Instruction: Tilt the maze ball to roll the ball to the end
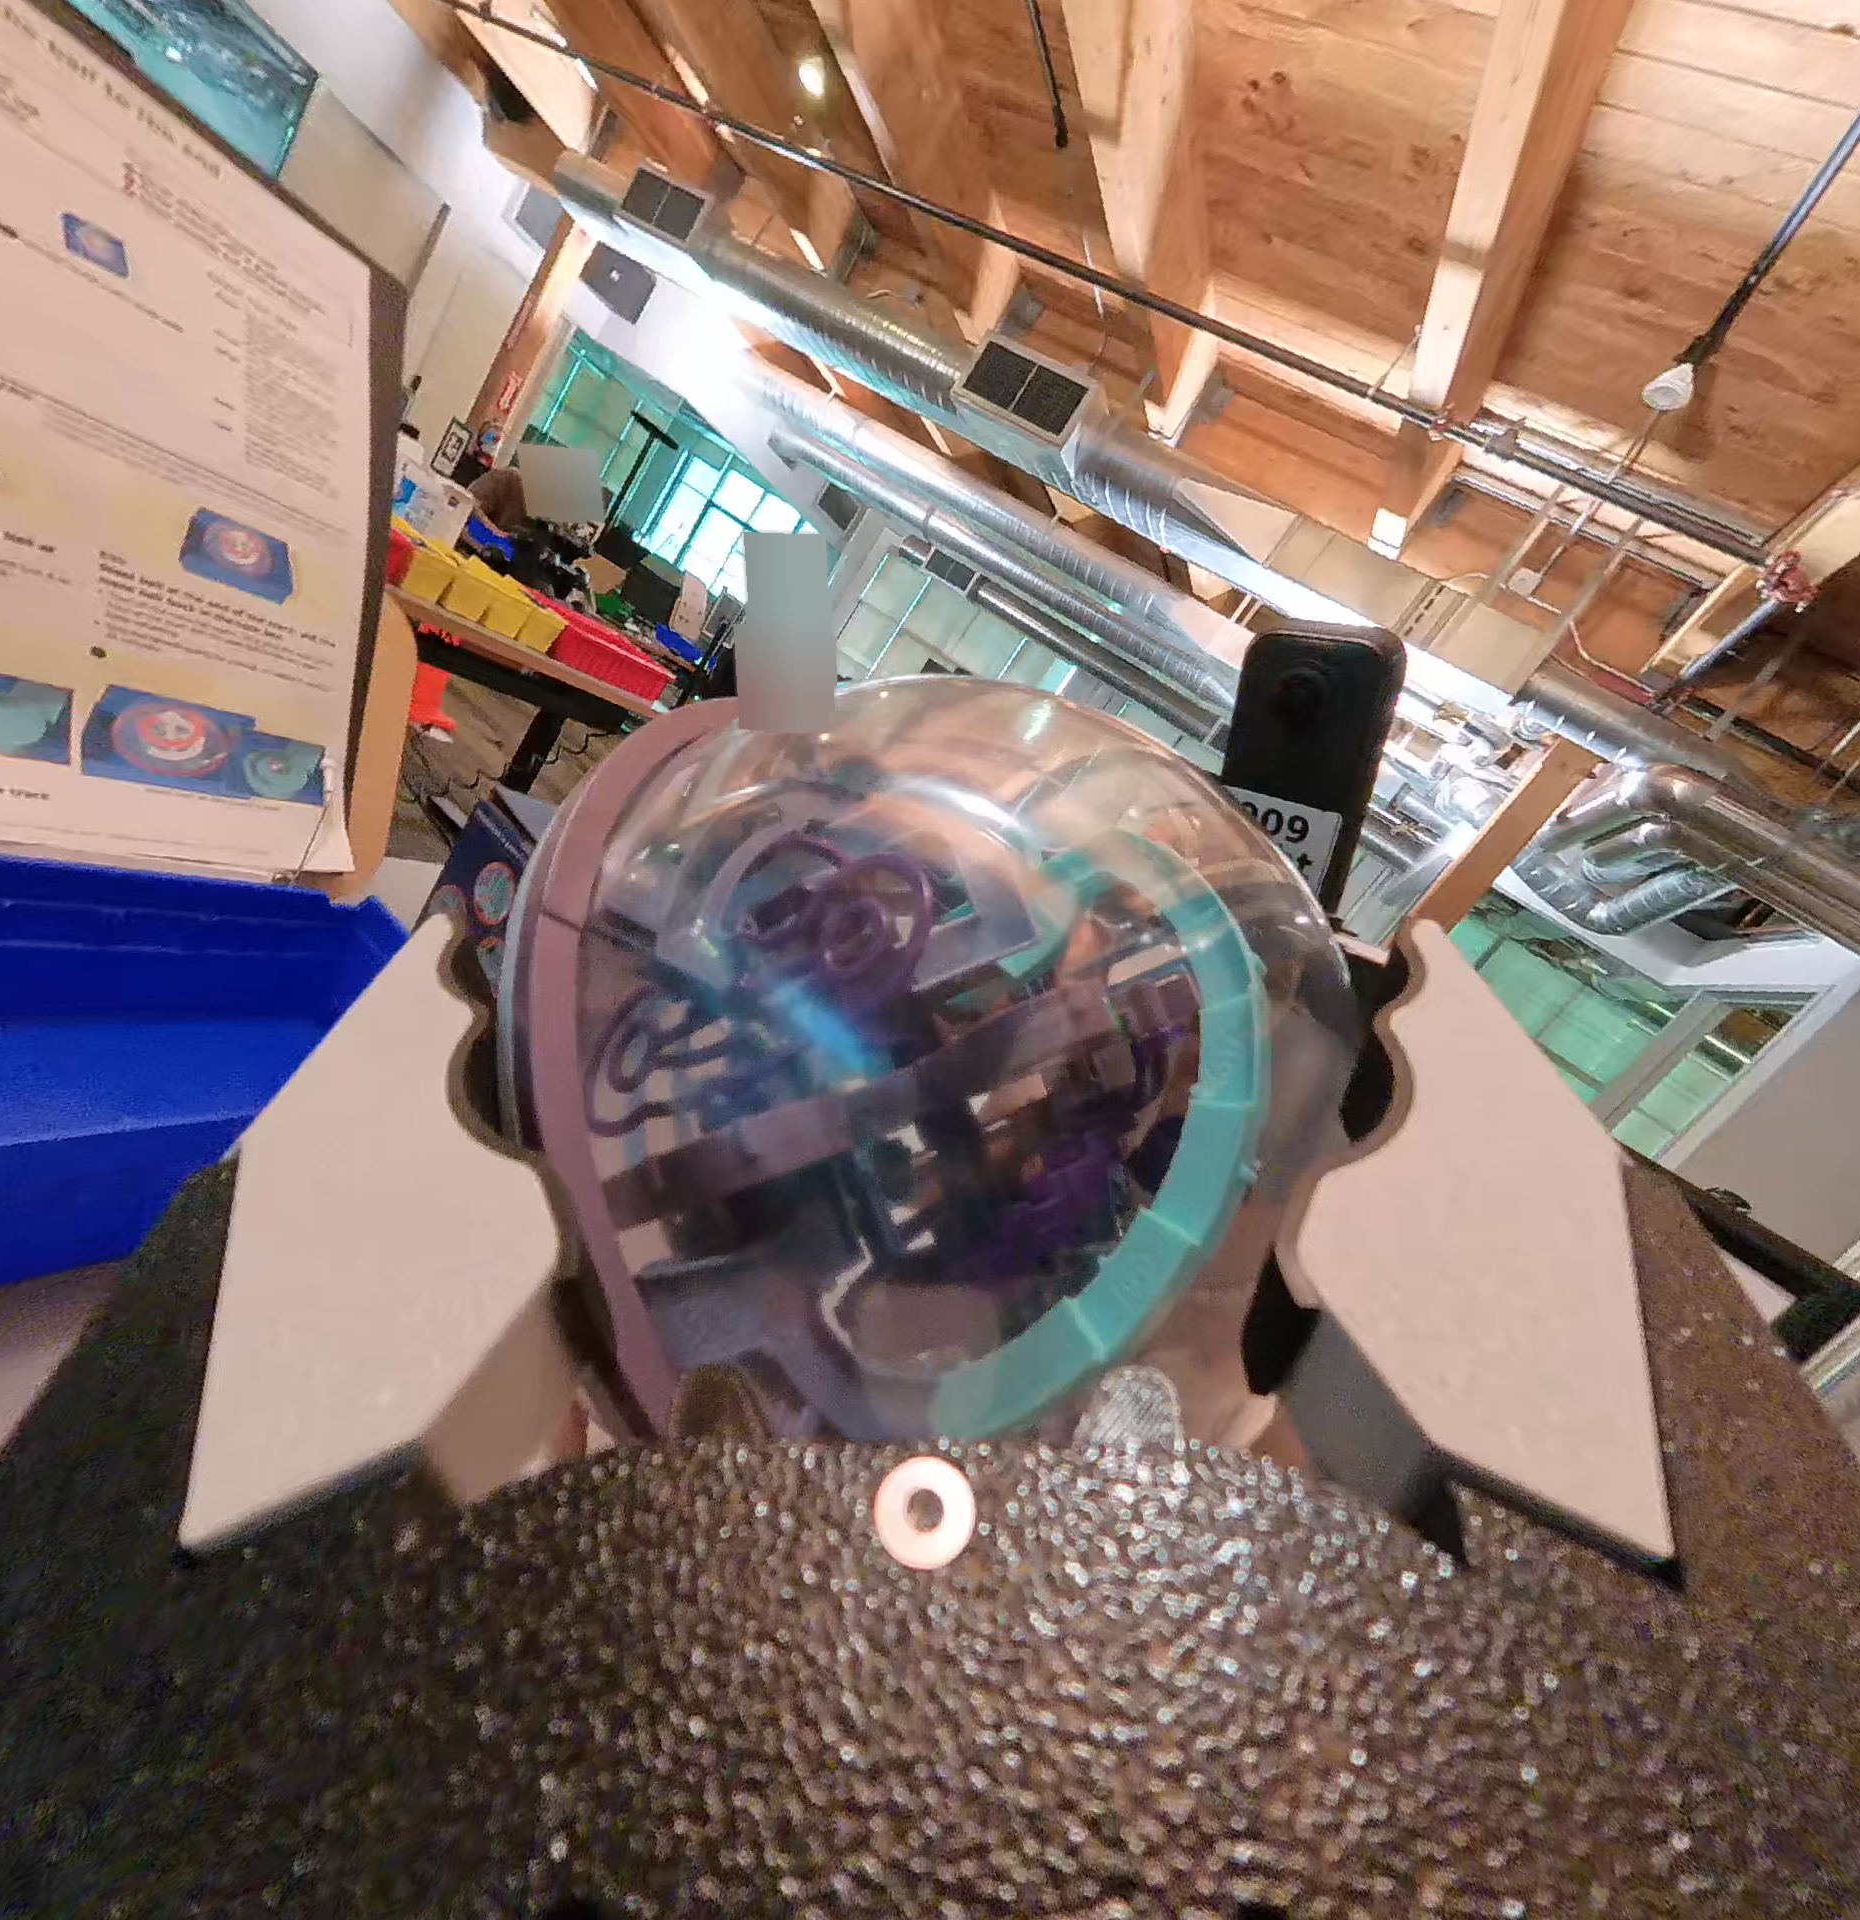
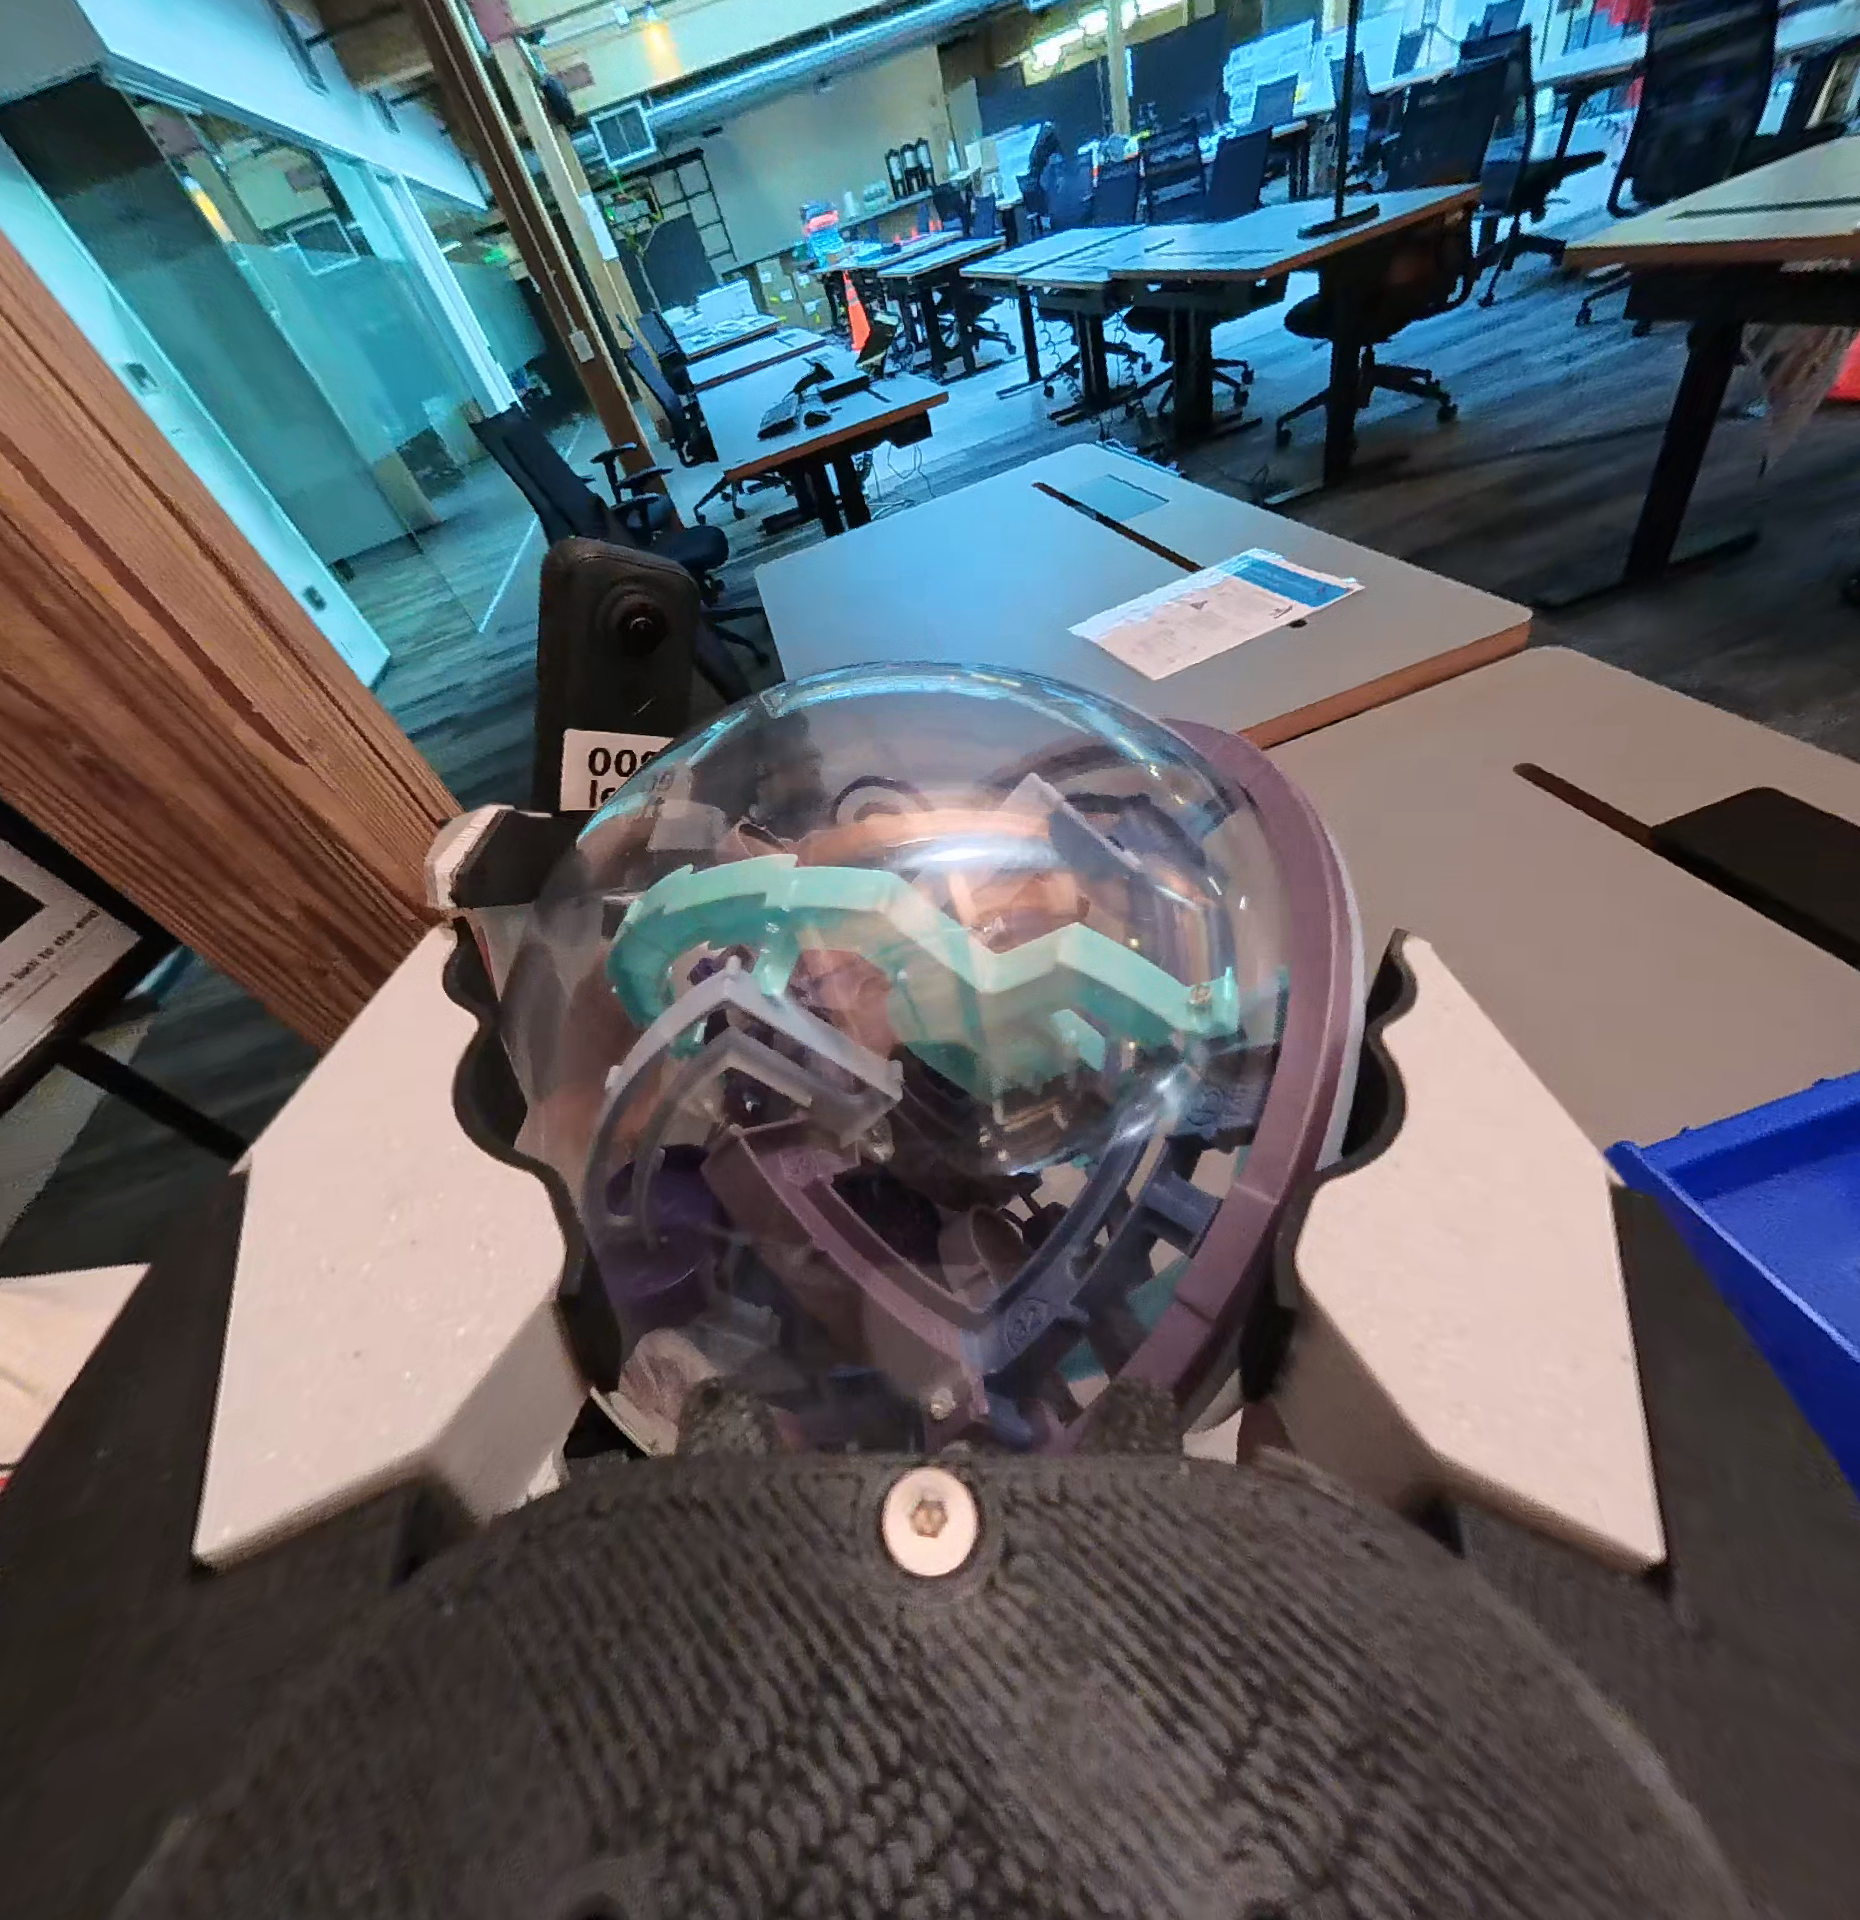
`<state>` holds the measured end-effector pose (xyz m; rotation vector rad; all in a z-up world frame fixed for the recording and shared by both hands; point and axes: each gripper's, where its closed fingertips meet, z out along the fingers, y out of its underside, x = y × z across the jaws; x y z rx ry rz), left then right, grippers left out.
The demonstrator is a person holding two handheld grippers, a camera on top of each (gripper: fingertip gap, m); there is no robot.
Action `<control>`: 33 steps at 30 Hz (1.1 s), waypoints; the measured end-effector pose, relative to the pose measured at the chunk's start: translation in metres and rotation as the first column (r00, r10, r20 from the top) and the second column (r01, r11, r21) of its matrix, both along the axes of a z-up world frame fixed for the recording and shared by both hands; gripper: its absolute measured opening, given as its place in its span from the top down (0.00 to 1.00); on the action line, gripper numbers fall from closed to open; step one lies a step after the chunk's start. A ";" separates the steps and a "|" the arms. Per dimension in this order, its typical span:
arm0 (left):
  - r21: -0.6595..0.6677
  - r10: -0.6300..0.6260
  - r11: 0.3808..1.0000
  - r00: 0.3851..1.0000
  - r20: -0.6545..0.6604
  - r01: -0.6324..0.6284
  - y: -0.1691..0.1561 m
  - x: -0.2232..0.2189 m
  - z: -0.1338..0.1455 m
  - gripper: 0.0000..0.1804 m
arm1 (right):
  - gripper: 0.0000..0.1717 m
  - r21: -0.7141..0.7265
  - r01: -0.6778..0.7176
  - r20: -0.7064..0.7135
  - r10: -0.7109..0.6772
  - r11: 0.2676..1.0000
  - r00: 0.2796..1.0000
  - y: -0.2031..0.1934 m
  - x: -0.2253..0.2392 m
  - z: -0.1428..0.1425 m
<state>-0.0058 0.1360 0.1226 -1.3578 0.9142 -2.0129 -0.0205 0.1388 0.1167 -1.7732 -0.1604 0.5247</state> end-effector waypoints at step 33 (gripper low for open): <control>0.418 -0.067 0.698 0.529 0.846 -0.581 -0.099 -0.133 0.111 0.13 | 0.09 0.511 -0.582 0.809 -0.125 0.633 0.574 -0.101 -0.127 0.105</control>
